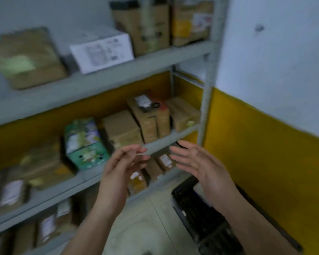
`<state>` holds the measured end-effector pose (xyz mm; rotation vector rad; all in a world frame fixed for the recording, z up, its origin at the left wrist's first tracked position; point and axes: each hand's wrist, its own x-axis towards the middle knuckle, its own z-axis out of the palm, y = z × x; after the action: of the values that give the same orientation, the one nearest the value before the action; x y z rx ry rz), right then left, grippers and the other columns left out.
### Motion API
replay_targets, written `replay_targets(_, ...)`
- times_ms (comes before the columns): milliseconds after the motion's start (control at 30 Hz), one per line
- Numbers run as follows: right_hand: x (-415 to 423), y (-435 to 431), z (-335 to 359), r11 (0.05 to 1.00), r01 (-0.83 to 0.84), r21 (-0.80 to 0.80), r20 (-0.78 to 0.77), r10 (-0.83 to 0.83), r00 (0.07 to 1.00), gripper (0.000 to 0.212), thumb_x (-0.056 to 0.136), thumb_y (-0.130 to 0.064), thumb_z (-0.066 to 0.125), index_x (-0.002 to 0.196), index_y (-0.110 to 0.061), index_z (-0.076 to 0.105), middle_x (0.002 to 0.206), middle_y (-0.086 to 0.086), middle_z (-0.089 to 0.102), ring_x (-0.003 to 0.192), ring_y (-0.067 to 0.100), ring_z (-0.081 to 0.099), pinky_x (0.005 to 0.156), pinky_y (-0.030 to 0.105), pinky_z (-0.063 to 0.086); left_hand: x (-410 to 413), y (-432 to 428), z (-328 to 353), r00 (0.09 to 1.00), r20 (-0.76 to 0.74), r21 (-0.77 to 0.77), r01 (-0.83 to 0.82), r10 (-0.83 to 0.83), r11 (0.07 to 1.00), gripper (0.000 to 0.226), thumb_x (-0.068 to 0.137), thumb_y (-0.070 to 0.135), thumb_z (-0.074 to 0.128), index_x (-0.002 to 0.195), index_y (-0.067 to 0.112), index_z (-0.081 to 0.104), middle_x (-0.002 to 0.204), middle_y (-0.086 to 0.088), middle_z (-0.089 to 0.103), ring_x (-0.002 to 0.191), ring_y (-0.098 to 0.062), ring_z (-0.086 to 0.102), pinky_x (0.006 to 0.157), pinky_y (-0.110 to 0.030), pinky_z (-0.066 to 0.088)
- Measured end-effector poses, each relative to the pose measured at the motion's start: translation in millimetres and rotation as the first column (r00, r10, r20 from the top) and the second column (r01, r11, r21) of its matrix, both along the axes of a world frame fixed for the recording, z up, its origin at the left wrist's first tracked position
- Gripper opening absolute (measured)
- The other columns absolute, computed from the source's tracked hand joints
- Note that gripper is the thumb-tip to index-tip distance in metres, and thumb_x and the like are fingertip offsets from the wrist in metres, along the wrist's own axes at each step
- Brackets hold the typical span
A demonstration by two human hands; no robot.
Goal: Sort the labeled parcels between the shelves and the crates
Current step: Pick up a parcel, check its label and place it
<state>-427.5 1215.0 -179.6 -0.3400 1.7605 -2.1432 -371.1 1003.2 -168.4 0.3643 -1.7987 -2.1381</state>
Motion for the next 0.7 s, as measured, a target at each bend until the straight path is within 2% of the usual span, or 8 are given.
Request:
replay_targets(67, 5, -35, 30, 0.996, -0.088, -0.025, -0.102, 0.085, 0.991, 0.033, 0.104, -0.022, 0.041, 0.13, -0.017, 0.061, 0.122, 0.0, 0.072, 0.115, 0.016, 0.067, 0.1, 0.035, 0.051, 22, -26, 31, 0.989, -0.095, 0.0, -0.113, 0.113, 0.994, 0.016, 0.096, 0.009, 0.056, 0.106, 0.004, 0.068, 0.11, -0.016, 0.073, 0.102, -0.033, 0.071, 0.08, -0.035, 0.055)
replay_targets(167, 11, -95, 74, 0.965, -0.248, -0.083, -0.207, 0.226, 0.952, 0.034, 0.099, -0.022, 0.044, 0.127, -0.014, 0.062, 0.122, 0.005, 0.072, 0.115, 0.019, 0.068, 0.1, 0.036, 0.052, 54, -67, 75, 0.945, -0.234, -0.042, -0.246, 0.23, 0.968, 0.023, 0.088, 0.014, 0.06, 0.107, 0.003, 0.068, 0.109, -0.017, 0.074, 0.099, -0.03, 0.071, 0.079, -0.031, 0.057)
replay_targets(367, 39, -212, 127, 0.89, -0.438, -0.128, -0.323, 0.38, 0.867, 0.03, 0.102, -0.015, 0.044, 0.126, -0.013, 0.062, 0.12, 0.005, 0.072, 0.113, 0.02, 0.069, 0.099, 0.04, 0.051, 121, -153, 126, 0.852, -0.345, -0.124, -0.456, 0.393, 0.881, 0.019, 0.099, 0.005, 0.05, 0.11, 0.004, 0.066, 0.11, -0.015, 0.074, 0.096, -0.026, 0.071, 0.082, -0.032, 0.057)
replay_targets(500, 49, -274, 140, 0.883, -0.458, -0.102, -0.355, 0.398, 0.846, 0.029, 0.104, -0.013, 0.044, 0.125, -0.014, 0.063, 0.118, 0.003, 0.073, 0.111, 0.019, 0.069, 0.1, 0.041, 0.051, 152, -206, 136, 0.826, -0.32, -0.133, -0.524, 0.464, 0.842, 0.019, 0.099, 0.005, 0.051, 0.111, 0.003, 0.066, 0.112, -0.015, 0.073, 0.095, -0.023, 0.072, 0.085, -0.035, 0.053)
replay_targets(567, 46, -298, 144, 0.892, -0.442, -0.096, -0.369, 0.38, 0.848, 0.028, 0.104, -0.014, 0.044, 0.123, -0.016, 0.064, 0.117, 0.001, 0.074, 0.111, 0.018, 0.069, 0.101, 0.042, 0.05, 162, -236, 137, 0.828, -0.311, -0.185, -0.534, 0.466, 0.825, 0.02, 0.099, 0.006, 0.052, 0.113, 0.004, 0.066, 0.112, -0.013, 0.073, 0.097, -0.023, 0.072, 0.086, -0.036, 0.053)
replay_targets(700, 25, -332, 151, 0.941, -0.315, -0.121, -0.379, 0.25, 0.891, 0.024, 0.103, -0.014, 0.047, 0.119, -0.015, 0.065, 0.114, 0.001, 0.075, 0.109, 0.017, 0.07, 0.101, 0.042, 0.05, 154, -293, 144, 0.855, -0.275, -0.303, -0.511, 0.44, 0.804, 0.019, 0.1, 0.006, 0.053, 0.112, 0.006, 0.067, 0.11, -0.006, 0.075, 0.103, -0.022, 0.071, 0.089, -0.036, 0.053)
